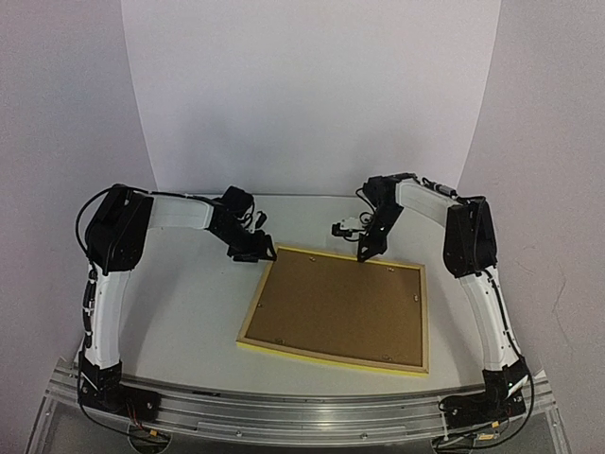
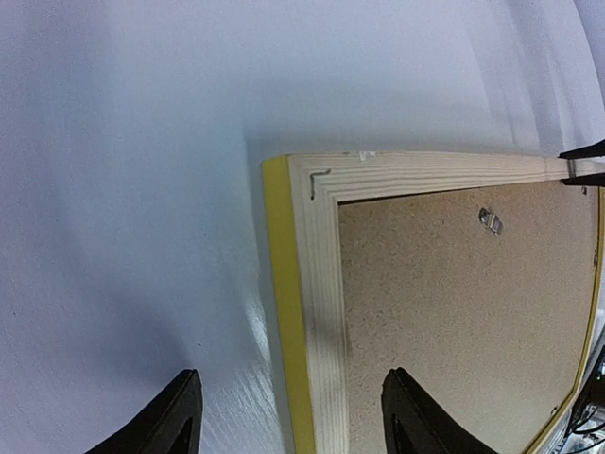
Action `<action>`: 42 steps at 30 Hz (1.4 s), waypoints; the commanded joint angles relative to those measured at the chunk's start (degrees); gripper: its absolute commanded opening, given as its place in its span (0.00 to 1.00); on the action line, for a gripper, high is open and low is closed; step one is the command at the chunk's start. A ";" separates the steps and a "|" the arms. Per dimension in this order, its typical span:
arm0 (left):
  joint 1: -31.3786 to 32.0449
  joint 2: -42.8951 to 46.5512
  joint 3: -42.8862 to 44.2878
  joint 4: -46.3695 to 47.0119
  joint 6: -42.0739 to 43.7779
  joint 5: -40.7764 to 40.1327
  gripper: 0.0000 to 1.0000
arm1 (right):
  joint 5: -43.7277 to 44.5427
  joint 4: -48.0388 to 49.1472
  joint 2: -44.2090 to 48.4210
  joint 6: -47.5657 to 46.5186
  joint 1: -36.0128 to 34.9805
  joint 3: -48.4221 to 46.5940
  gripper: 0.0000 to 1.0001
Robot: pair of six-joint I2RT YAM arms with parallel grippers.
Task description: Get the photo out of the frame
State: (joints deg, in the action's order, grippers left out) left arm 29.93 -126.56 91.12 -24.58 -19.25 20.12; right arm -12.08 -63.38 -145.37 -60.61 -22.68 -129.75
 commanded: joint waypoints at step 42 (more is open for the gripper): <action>7.77 19.19 -31.07 7.17 -29.75 -12.94 0.00 | 10.29 62.93 27.93 41.39 -39.31 49.01 0.92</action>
State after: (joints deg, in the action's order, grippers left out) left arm 37.47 -108.41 62.79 -15.34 -45.01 4.32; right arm -6.26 -1.68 -116.46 -12.61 -60.21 -80.36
